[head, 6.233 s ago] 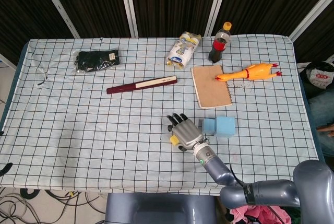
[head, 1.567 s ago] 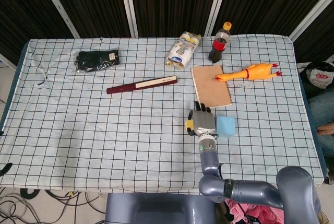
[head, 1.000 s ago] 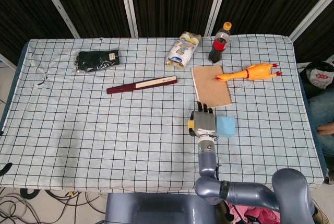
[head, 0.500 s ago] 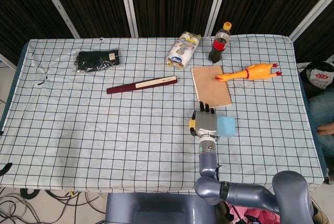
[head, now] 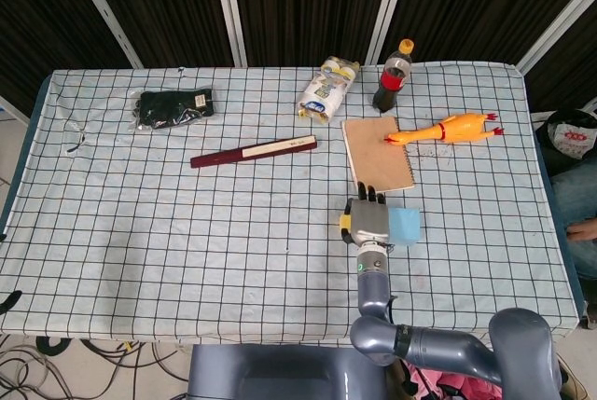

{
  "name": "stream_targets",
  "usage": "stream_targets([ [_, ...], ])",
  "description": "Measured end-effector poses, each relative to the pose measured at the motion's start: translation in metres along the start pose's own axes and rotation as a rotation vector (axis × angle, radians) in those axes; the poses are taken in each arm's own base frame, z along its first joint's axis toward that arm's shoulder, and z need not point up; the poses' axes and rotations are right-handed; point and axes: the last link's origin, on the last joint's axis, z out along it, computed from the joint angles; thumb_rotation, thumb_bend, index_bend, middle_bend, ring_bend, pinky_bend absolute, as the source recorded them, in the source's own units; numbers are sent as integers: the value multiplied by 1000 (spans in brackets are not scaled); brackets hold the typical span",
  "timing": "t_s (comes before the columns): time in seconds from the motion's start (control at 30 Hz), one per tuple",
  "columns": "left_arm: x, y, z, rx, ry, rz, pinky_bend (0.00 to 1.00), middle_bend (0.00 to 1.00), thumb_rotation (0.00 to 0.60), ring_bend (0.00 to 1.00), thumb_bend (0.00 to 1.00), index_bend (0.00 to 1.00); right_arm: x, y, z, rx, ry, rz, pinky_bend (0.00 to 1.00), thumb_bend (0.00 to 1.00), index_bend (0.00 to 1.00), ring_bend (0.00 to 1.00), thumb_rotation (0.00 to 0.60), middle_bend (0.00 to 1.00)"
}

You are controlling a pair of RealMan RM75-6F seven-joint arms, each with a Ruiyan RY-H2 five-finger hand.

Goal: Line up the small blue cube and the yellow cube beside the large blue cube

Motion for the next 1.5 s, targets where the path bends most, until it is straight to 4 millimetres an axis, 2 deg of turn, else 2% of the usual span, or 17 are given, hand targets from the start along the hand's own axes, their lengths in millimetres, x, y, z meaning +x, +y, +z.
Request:
stream_targets([
  [0.7,0,0,0,3,2,4,0,52,600,0,11,214,0,7,1,-8,0,-3,92,360,489,0,600,16],
  [1.1,0,0,1,6,2,6,0,52,600,0,11,214,-2,8,0,-2,-17,-11,92,361,260,0,600,16],
  [1.5,0,0,1,6,2,7,0,52,600,0,11,214,-2,8,-3,5,-32,-19,92,366,240,0,600,10],
])
